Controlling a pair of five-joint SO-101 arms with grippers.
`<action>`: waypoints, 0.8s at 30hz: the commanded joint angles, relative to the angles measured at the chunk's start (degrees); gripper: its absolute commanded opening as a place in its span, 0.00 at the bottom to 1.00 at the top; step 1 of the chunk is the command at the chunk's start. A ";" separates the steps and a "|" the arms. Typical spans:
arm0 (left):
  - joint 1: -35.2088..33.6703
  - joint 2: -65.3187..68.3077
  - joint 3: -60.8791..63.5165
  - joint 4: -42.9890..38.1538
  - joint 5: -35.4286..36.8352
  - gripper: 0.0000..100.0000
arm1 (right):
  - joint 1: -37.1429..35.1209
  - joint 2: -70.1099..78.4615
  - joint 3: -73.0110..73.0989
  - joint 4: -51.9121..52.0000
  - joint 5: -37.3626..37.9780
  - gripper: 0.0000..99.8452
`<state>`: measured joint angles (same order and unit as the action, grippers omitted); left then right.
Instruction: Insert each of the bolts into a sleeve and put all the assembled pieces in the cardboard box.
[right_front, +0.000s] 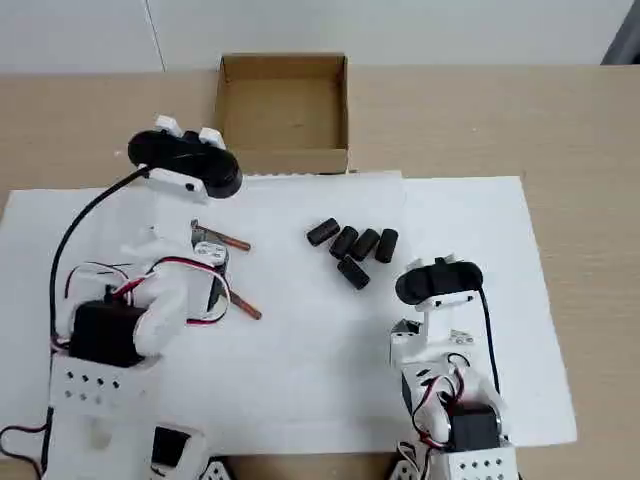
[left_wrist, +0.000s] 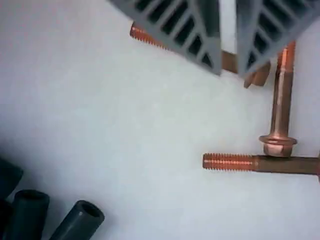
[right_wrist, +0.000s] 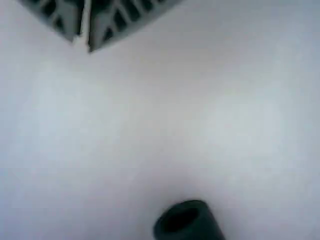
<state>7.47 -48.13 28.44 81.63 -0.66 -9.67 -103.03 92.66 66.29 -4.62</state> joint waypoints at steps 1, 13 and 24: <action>0.00 0.18 -2.51 -2.02 -0.26 0.01 | 0.40 -0.57 -7.65 -0.75 -0.18 0.00; 0.00 0.70 -2.15 -2.37 -0.26 0.01 | -1.89 26.51 -34.46 1.36 -0.35 0.00; -6.59 7.21 -2.51 -0.88 -0.62 0.01 | -2.07 58.95 -58.02 7.08 0.09 0.00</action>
<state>3.60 -44.26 28.44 80.75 -0.92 -11.43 -49.85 40.70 70.68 -4.62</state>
